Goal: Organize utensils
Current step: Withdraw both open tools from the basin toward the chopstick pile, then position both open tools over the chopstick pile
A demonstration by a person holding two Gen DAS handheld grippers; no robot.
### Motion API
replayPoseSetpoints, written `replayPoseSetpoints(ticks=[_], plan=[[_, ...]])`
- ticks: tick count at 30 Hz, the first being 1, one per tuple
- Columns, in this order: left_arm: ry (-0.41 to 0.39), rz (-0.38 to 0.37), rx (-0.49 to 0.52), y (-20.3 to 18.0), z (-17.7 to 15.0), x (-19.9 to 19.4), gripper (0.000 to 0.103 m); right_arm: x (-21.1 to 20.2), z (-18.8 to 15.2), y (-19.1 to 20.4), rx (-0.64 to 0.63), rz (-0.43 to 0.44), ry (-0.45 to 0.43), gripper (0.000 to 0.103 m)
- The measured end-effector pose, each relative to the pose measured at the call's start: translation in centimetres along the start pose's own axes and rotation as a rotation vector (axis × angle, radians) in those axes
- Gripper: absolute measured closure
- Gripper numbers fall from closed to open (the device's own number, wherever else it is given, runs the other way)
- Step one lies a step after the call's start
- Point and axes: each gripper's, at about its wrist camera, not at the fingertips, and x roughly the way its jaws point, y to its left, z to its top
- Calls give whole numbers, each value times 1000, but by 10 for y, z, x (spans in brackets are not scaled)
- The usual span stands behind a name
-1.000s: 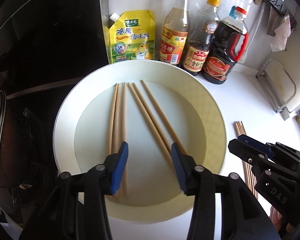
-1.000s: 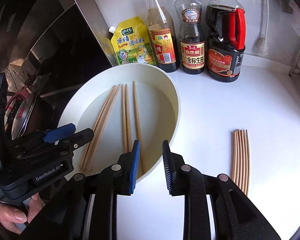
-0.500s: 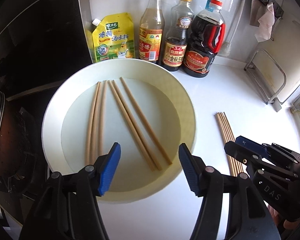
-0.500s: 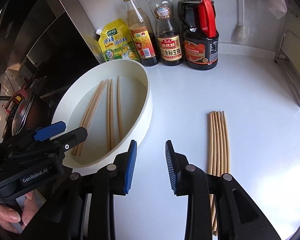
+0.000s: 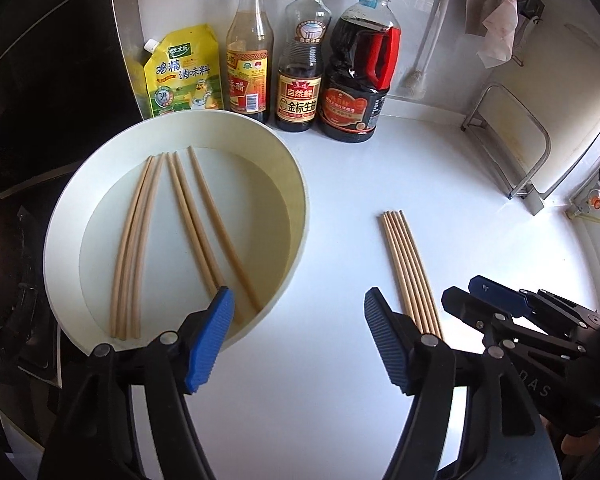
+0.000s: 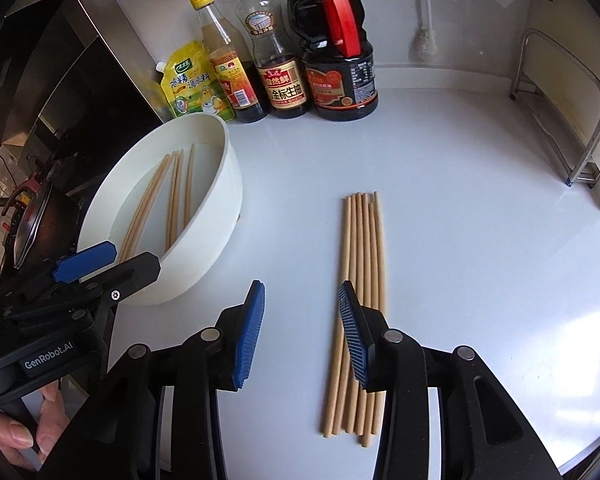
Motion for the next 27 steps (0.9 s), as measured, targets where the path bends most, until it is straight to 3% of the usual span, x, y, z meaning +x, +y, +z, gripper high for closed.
replayPoseSetpoints(ticks=[19, 27], plan=[[28, 1, -10, -53, -18, 17, 33, 6, -30, -74, 47, -41, 55, 60], [40, 5, 0, -66, -29, 34, 33, 26, -40, -83, 29, -55, 80, 60]])
